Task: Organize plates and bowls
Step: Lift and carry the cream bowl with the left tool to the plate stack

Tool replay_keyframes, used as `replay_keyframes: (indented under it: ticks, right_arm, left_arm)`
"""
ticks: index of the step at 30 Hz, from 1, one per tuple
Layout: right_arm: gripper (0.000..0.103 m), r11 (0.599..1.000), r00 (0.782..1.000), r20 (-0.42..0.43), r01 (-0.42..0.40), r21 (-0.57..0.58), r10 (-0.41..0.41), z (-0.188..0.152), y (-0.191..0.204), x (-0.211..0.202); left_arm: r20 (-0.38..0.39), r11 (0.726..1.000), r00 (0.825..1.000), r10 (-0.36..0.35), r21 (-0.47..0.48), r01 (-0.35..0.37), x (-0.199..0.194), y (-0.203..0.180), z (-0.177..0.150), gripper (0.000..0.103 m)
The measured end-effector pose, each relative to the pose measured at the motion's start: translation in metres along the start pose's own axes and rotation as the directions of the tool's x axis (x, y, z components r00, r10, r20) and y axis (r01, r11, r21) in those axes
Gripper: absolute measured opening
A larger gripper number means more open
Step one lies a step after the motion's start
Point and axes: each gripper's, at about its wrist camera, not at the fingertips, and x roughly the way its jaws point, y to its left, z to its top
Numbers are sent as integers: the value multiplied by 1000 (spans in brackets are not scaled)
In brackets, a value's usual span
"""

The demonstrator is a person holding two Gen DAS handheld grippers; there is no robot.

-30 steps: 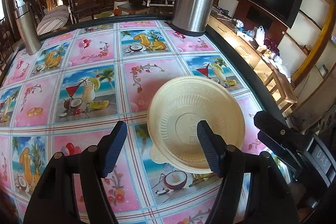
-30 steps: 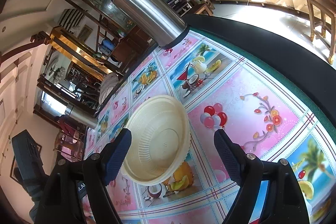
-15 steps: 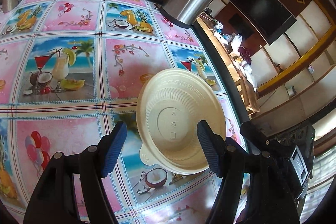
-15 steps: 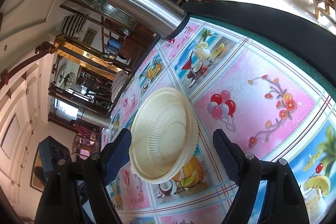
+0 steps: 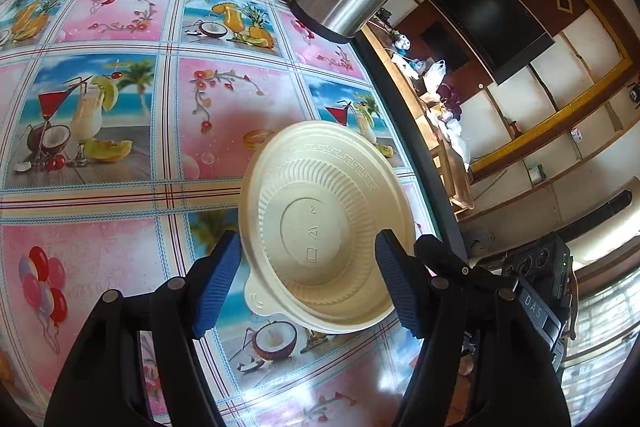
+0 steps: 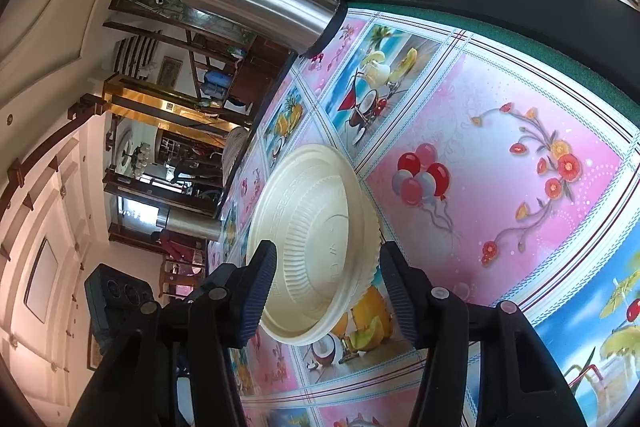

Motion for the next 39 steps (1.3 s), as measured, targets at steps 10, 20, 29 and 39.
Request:
replay_keyframes:
  ticks: [10,20,29,39]
  right_arm:
    - [38,1000,1000,11,26,-1,-26,2,-4,3]
    - [14,998,998,22,54,-11,-53,2,-6,3]
    - [10,997,997,27,71,-43,-70,-1,0,3]
    - [9,997,997,32,72,-28,-71,0,-3,1]
  left_arm:
    - [-29,1000,999,21,-21,-21,9,12,-1,68]
    - [-35,995,995,97,-3,-97,11,16,-3,28]
    - [-41,993,992,115,24,-115,13,13,-5,13]
    - [-57,994,992,112,26,-110,12,11,-5,13]
